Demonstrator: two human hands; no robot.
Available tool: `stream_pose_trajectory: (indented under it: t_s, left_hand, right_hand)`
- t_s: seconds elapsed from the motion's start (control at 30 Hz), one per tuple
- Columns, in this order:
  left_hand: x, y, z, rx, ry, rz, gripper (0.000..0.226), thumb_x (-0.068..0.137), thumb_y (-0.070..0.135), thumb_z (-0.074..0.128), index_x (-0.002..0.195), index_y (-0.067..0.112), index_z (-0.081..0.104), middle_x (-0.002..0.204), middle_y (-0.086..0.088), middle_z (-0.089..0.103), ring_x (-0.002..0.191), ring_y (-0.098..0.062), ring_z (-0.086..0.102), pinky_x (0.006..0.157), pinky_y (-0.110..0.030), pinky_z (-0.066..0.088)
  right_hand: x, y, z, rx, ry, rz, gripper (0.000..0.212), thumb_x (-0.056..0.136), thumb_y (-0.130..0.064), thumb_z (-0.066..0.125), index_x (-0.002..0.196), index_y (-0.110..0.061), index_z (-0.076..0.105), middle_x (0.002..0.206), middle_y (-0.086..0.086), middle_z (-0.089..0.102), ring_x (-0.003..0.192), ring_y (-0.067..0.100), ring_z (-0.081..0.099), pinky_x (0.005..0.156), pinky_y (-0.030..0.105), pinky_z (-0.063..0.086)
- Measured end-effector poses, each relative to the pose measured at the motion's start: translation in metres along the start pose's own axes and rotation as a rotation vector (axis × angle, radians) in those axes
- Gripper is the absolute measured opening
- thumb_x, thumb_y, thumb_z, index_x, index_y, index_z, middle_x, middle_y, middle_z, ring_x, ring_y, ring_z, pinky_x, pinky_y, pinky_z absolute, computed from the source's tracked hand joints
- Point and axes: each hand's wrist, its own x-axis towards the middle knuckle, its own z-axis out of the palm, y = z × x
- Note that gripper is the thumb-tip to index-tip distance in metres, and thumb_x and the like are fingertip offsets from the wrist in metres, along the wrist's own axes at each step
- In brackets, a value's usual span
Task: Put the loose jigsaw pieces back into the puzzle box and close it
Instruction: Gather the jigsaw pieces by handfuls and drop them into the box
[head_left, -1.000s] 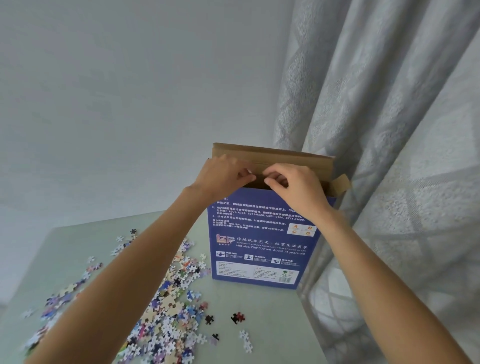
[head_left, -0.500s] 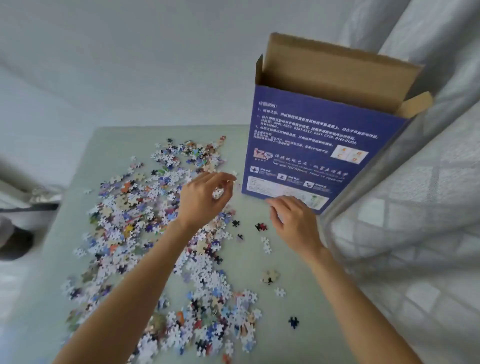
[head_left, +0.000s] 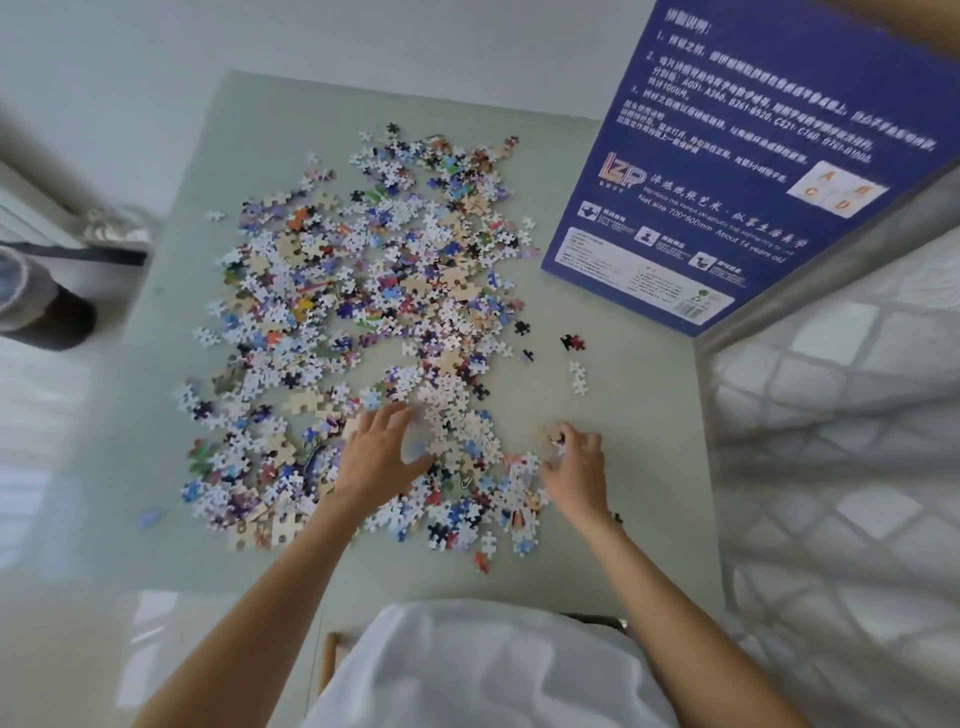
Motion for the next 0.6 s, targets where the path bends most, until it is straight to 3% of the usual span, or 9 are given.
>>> stream_pose_trajectory:
  t_s: [0.17, 0.3, 0.37, 0.47, 0.6]
  left_hand:
    - [-0.020, -0.001, 0.010, 0.032, -0.057, 0.052, 0.094, 0.070, 0.062, 0.064, 0.146, 0.026, 0.020, 0.151, 0.008, 0.022, 0.137, -0.017, 0.017, 0.115, -0.038, 0.018]
    - [-0.033, -0.001, 0.011, 0.233, -0.075, 0.038, 0.106, 0.064, 0.066, 0.067, 0.147, 0.029, 0.012, 0.153, 0.006, 0.013, 0.140, -0.020, 0.010, 0.115, -0.046, 0.008]
    - [-0.037, -0.003, 0.012, 0.286, -0.048, -0.026, 0.110, 0.061, 0.069, 0.067, 0.147, 0.032, 0.009, 0.155, 0.001, 0.004, 0.141, -0.023, 0.003, 0.113, -0.051, 0.006]
    - [-0.040, -0.008, 0.014, 0.242, 0.012, -0.144, 0.110, 0.059, 0.072, 0.066, 0.146, 0.036, 0.009, 0.155, -0.003, -0.008, 0.141, -0.029, -0.004, 0.111, -0.055, 0.009]
    - [-0.042, -0.019, 0.015, 0.131, 0.072, -0.275, 0.115, 0.057, 0.068, 0.071, 0.146, 0.028, 0.011, 0.153, -0.012, 0.005, 0.137, -0.035, 0.013, 0.109, -0.050, 0.024]
  right_hand:
    - [0.000, -0.045, 0.024, 0.031, -0.209, -0.293, 0.062, 0.085, -0.018, 0.065, 0.140, -0.018, 0.037, 0.131, 0.009, 0.037, 0.117, 0.024, 0.046, 0.103, 0.031, 0.040]
    - [-0.011, -0.035, 0.026, -0.326, -0.205, -0.456, 0.102, 0.071, -0.037, 0.078, 0.148, -0.034, 0.011, 0.142, 0.008, 0.019, 0.125, 0.025, 0.030, 0.099, 0.033, 0.036]
    - [-0.019, -0.026, 0.024, -0.432, -0.223, -0.381, 0.115, 0.067, -0.039, 0.080, 0.147, -0.039, -0.002, 0.146, 0.009, 0.007, 0.126, 0.026, 0.026, 0.096, 0.036, 0.041]
    - [-0.028, -0.022, 0.029, -0.341, -0.237, -0.282, 0.112, 0.072, -0.021, 0.079, 0.148, -0.036, -0.003, 0.142, 0.013, 0.013, 0.121, 0.025, 0.031, 0.090, 0.030, 0.047]
    - [-0.020, -0.044, 0.040, -0.122, -0.210, -0.349, 0.100, 0.074, 0.001, 0.073, 0.147, -0.032, 0.013, 0.133, 0.009, 0.027, 0.114, 0.019, 0.039, 0.089, 0.025, 0.046]
